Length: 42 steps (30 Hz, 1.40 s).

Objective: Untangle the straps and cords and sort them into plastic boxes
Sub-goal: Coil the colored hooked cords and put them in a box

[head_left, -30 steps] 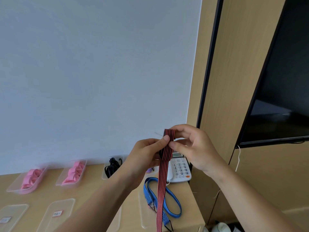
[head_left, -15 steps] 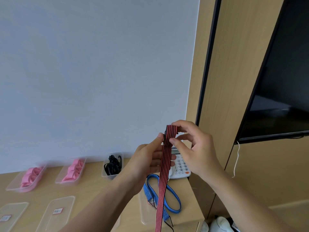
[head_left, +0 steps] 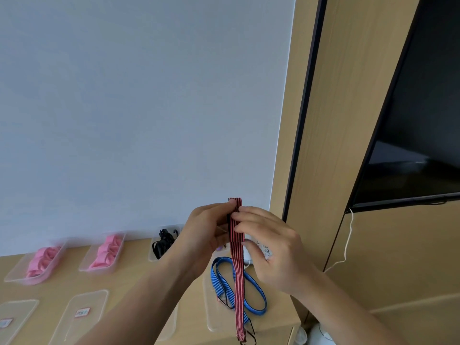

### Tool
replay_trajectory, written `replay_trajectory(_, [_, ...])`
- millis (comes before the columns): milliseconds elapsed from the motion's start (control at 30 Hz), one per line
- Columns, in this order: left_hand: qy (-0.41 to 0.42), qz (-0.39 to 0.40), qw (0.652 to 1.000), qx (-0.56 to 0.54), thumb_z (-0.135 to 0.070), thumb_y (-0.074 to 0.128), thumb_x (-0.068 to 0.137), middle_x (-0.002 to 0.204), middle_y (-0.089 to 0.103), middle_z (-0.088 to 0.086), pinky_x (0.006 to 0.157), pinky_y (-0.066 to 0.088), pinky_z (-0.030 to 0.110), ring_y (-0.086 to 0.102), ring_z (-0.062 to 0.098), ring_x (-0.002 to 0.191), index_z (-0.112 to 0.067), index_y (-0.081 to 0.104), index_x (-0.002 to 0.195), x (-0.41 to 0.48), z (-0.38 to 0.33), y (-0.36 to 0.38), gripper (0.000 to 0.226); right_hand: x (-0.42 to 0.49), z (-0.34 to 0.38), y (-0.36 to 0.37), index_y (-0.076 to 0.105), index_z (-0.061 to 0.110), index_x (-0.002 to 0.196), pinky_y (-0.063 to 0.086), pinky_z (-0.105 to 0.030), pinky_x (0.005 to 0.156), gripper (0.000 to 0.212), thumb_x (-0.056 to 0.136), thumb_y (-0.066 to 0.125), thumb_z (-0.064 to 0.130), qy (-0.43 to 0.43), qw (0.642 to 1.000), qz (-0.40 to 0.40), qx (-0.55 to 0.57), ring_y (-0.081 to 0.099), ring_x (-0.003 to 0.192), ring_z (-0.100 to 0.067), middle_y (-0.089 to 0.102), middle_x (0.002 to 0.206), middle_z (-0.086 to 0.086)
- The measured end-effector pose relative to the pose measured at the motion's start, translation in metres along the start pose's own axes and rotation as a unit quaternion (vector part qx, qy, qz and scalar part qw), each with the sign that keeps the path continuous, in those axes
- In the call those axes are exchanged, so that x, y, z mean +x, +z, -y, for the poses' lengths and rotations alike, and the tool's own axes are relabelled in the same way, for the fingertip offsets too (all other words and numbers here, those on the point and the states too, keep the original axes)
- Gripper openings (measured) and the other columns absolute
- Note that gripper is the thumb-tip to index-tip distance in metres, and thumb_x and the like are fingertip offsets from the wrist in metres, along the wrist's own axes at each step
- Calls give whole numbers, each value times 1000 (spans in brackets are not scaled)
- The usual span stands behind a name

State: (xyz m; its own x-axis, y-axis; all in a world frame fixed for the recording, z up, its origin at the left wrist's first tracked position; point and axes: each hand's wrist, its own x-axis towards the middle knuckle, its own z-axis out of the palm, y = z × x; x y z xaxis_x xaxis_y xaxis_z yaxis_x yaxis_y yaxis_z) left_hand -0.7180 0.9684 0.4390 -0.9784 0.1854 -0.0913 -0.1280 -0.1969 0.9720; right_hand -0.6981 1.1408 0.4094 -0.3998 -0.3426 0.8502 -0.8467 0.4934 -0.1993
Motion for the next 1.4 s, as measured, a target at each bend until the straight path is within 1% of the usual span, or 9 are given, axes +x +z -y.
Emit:
replay_trajectory(133, [24,8,1000,16,-34,67,95,89,65,18,83,33,48,59,31,84,-4,78,103,-3,0,0,33,5,5,-7,79,7,94,55,-34,94,11,84,75,8,67,994,-38,73,66,114,-11,75,109,1])
replay_trajectory(233, [41,23,998,48,-32,64,97,98,75,23,83,35,50,66,31,85,-15,81,102,-5,0,3,25,16,6,-13,75,17,110,57,-31,85,28,82,80,13,182,979,-59,72,66,108,-7,72,111,9])
replay_trajectory(300, [48,31,996,61,-29,61,101,106,77,20,83,42,50,70,29,89,-20,82,103,-8,-1,5,23,23,3,-17,67,23,124,56,-33,87,44,83,80,17,298,945,6,134,62,110,-6,68,117,13])
replay_trajectory(367, [51,37,996,60,-23,59,104,108,77,17,85,55,47,73,28,93,-18,79,110,-11,-3,6,22,30,0,-21,67,26,125,55,-40,94,41,86,77,17,358,908,78,204,62,112,-7,69,115,12])
replay_trajectory(567, [30,33,999,17,-20,66,99,109,78,16,83,64,43,76,28,91,-10,61,129,-17,-3,7,32,41,2,-30,74,22,106,56,-46,93,29,83,77,5,357,900,101,231,66,108,-11,73,104,7])
replay_trajectory(700, [-1,60,998,-21,-38,71,87,100,75,18,86,62,43,74,29,88,0,63,125,-18,-2,9,54,39,2,-33,73,19,108,60,-38,85,33,82,77,0,354,899,68,248,71,99,-14,75,103,4])
replay_trajectory(900, [-23,78,996,-18,-52,62,89,99,75,19,79,62,39,71,31,85,1,71,116,-17,9,16,60,38,0,-35,71,24,109,59,-31,84,39,80,79,-1,345,911,1,225,71,96,-10,76,100,6])
replay_trajectory(1200, [-71,59,996,11,-69,57,86,97,78,16,76,63,40,75,30,82,-6,75,110,-13,22,27,69,30,-6,-32,70,28,110,58,-24,80,43,79,79,-1,344,915,-25,209,72,91,-10,75,98,9])
replay_trajectory(1400, [-85,46,994,48,-65,47,100,95,79,15,74,62,38,77,29,81,-8,74,103,-12,23,28,63,28,-13,-29,72,22,113,59,-34,86,38,81,79,2,375,897,-53,227,72,95,-10,76,102,8])
